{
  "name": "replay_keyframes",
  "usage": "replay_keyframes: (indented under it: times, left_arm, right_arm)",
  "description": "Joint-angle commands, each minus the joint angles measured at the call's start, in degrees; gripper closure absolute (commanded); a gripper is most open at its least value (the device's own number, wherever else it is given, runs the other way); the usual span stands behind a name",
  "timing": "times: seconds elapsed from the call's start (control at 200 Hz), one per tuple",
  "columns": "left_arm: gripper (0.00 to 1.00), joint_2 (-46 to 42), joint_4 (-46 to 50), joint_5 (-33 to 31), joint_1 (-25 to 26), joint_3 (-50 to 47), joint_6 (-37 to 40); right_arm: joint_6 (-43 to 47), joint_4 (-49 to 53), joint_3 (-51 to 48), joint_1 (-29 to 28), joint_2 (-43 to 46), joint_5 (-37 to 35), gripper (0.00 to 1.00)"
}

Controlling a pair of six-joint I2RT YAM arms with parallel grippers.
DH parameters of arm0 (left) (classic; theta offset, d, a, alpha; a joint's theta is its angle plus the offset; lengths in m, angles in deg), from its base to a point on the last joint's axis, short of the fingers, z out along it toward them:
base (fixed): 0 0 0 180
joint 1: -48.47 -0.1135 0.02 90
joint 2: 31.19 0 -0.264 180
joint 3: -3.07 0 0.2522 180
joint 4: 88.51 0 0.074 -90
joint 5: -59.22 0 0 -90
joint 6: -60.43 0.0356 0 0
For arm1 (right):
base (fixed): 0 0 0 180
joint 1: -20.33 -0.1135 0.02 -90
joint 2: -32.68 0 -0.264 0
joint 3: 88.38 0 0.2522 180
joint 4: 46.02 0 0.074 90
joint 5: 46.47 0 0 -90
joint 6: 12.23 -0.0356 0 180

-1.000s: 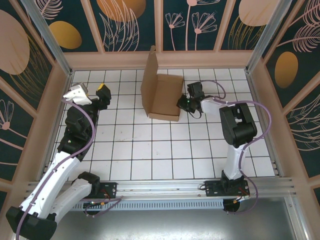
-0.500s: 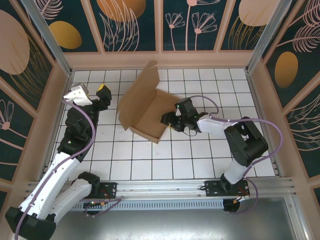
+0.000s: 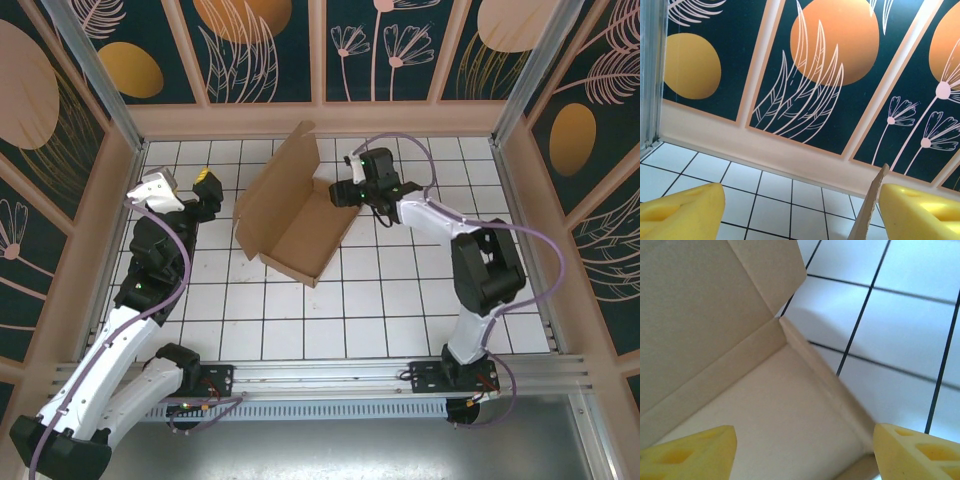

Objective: Fold the paper box

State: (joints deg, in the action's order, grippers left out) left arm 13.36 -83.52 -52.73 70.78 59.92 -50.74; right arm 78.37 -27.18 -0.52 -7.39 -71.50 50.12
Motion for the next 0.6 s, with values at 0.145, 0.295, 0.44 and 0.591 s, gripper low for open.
replay_keyframes:
  times: [0.145,0.295,0.44,0.591]
  left_arm:
    - [0.21,-0.2,-2.8,3.8,0.4,-1.0,2.5]
    - [0.21,0.3,-2.9,3.8,0.5,-0.9,2.6]
    - [0.21,0.5,-2.8,3.9,0.5,-1.0,2.3]
    - [0.21,0.5,-2.7,3.4,0.5,-0.8,1.6]
  right_arm:
    - [13.9,5.1,15.1,1.9,-14.6,1.3,0.19]
    - [11.6,7.9,20.3,1.3,-19.9,4.8,0.19]
    - [10.3,7.5,20.0,1.0,-21.8,0.9,0.28]
    - [7.6,5.2,15.5,1.9,-20.2,-1.2,0.45]
